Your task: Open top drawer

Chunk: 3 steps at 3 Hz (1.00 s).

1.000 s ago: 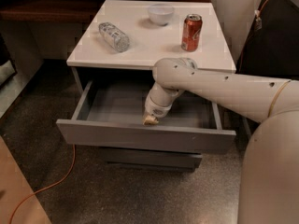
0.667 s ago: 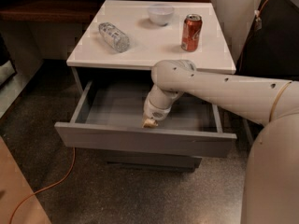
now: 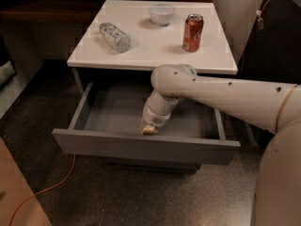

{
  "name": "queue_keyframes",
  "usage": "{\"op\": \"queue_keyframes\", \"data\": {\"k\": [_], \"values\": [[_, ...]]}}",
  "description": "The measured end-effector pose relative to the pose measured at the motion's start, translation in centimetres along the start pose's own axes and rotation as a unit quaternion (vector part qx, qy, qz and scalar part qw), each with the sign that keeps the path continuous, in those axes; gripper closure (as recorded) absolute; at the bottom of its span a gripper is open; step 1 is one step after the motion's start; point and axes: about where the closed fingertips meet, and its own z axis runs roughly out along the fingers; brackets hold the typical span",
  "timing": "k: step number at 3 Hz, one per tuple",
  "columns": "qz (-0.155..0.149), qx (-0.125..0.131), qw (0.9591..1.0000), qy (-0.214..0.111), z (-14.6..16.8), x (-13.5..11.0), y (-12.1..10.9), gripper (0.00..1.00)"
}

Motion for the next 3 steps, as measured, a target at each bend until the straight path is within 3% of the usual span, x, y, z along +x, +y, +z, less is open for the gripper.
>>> {"op": "queue_keyframes", "data": {"k": [2, 3], "values": [[-0.016, -0.01, 0.9998, -0.002, 1.3, -1.1, 3.6, 1.0], [-0.016, -0.01, 0.9998, -0.002, 1.3, -1.1, 3.6, 1.0]]}}
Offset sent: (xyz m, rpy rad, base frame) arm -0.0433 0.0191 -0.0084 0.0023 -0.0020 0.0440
